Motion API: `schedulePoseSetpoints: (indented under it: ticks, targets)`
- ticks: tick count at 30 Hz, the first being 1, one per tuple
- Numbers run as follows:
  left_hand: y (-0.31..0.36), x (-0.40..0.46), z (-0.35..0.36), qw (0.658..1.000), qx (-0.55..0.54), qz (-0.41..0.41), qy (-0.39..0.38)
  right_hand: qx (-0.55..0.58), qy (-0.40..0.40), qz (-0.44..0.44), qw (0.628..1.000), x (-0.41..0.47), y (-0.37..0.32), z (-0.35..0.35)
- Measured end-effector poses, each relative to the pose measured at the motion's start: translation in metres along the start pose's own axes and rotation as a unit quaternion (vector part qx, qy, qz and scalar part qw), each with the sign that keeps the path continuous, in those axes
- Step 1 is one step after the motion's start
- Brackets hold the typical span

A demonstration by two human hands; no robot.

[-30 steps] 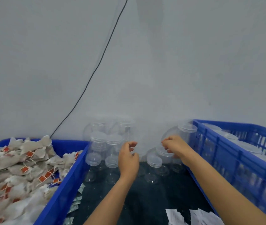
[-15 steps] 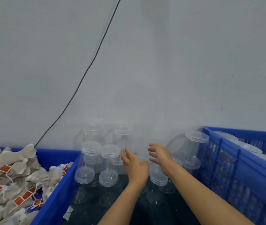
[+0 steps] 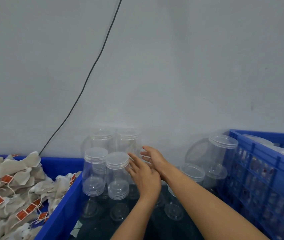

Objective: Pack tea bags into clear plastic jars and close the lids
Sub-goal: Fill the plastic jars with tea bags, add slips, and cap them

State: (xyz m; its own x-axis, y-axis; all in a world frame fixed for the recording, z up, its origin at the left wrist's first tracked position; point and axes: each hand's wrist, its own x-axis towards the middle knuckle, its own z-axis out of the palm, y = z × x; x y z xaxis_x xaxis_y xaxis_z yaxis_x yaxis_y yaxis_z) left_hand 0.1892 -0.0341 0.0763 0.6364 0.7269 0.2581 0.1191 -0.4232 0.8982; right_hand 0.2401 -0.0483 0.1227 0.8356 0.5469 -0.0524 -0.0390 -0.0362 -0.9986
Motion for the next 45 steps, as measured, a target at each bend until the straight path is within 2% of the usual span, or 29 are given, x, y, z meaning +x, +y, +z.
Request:
schedulePoseSetpoints:
  ticks: [11,18,21,25,31,35,38,42,45]
  targets:
    - [0.004,-0.008,-0.002,0.986,-0.169,-0.014,-0.006,-0.111,0.014,-0.048,0.993,0.009,0.001,-0.001]
    - [-0.008,-0.002,-0.003,0.994,-0.103,-0.013,0.019,-0.109,0.076,-0.101,0.986,0.028,0.013,0.009]
    - [-0.009,-0.005,-0.004,0.988,-0.153,-0.012,-0.020,-0.137,0.106,-0.118,0.978,0.027,0.014,0.005]
    - [-0.001,-0.013,-0.005,0.988,-0.145,0.008,-0.048,-0.128,0.146,-0.132,0.972,0.012,0.004,-0.006]
    - [0.007,-0.066,0.000,0.976,-0.185,0.052,-0.102,-0.138,0.200,-0.137,0.960,-0.050,-0.003,-0.037]
    - [0.006,-0.107,-0.011,0.972,-0.192,0.089,-0.104,-0.104,0.185,-0.118,0.970,-0.109,0.005,-0.048]
    - [-0.003,-0.134,-0.025,0.975,-0.181,0.100,-0.077,-0.057,0.153,-0.084,0.983,-0.150,0.023,-0.045]
    - [-0.030,-0.168,-0.055,0.987,-0.128,0.084,-0.043,-0.026,0.077,-0.055,0.995,-0.198,0.059,-0.030]
    - [-0.064,-0.188,-0.086,0.992,-0.105,0.063,-0.012,-0.013,-0.010,-0.062,0.998,-0.222,0.086,-0.016]
